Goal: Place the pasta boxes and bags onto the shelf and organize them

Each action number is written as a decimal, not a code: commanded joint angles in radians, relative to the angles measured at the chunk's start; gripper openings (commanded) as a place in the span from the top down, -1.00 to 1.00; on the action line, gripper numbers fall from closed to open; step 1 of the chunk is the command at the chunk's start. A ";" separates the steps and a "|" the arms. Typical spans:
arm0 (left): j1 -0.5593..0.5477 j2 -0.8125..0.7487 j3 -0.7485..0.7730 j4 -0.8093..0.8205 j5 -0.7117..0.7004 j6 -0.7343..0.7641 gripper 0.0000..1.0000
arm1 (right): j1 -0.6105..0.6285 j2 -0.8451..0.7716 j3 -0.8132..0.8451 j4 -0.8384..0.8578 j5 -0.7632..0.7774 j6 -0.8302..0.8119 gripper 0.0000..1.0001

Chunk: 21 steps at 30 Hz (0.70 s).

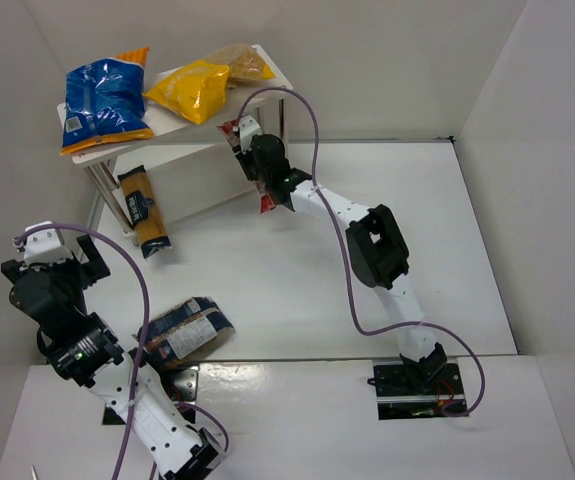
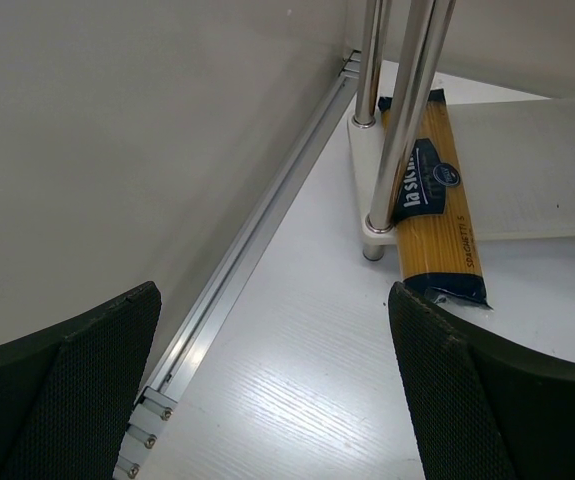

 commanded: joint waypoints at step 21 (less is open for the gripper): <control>0.035 0.006 -0.007 0.024 0.048 0.028 -1.00 | 0.111 -0.125 -0.369 0.652 0.207 -0.422 1.00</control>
